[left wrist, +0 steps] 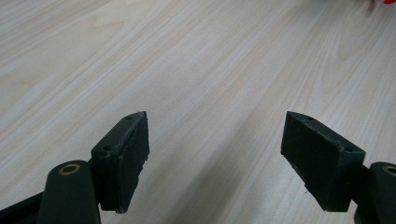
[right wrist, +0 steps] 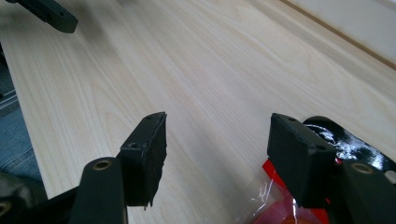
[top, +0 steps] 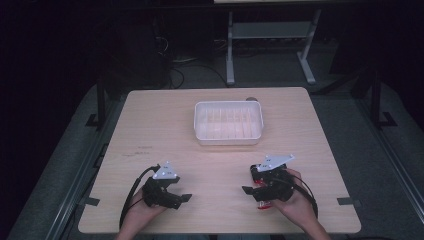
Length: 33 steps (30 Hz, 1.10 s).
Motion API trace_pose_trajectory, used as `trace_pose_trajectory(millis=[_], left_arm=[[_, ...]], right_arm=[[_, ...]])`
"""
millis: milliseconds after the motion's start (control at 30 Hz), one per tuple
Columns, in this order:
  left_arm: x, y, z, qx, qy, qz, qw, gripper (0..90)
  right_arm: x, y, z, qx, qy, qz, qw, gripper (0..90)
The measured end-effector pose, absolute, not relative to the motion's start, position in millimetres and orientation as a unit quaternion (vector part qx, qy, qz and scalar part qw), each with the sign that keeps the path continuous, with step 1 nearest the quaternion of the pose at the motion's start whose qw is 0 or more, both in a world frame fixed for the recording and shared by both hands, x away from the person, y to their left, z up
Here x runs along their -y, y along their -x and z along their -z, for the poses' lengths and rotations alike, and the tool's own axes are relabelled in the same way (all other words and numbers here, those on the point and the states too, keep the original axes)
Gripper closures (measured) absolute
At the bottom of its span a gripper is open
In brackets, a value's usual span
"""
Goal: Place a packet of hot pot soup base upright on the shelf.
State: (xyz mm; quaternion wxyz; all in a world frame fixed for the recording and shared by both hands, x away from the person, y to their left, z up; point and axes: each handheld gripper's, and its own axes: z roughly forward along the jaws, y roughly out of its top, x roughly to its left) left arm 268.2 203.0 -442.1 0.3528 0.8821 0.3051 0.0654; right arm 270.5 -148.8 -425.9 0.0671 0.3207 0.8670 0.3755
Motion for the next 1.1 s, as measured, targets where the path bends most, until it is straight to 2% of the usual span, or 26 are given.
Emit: trace_pose_trajectory(millis=[533, 867, 1100], left_arm=[[-183.6, -265.2, 438.7, -0.282, -0.888, -0.059, 0.357, 23.6], [-141.2, -263.0, 430.1, -0.239, -0.903, -0.047, 0.354, 26.2], [-102.6, -269.9, 428.6, -0.217, -0.911, -0.029, 0.350, 26.4]], right_arm=[[196.0, -281.1, 425.6, -0.841, -0.376, -0.384, 0.058, 36.7], [229.6, -294.6, 421.4, -0.821, -0.412, -0.390, 0.062, 36.5], [250.2, -299.8, 416.0, -0.809, -0.435, -0.392, 0.046, 35.3]])
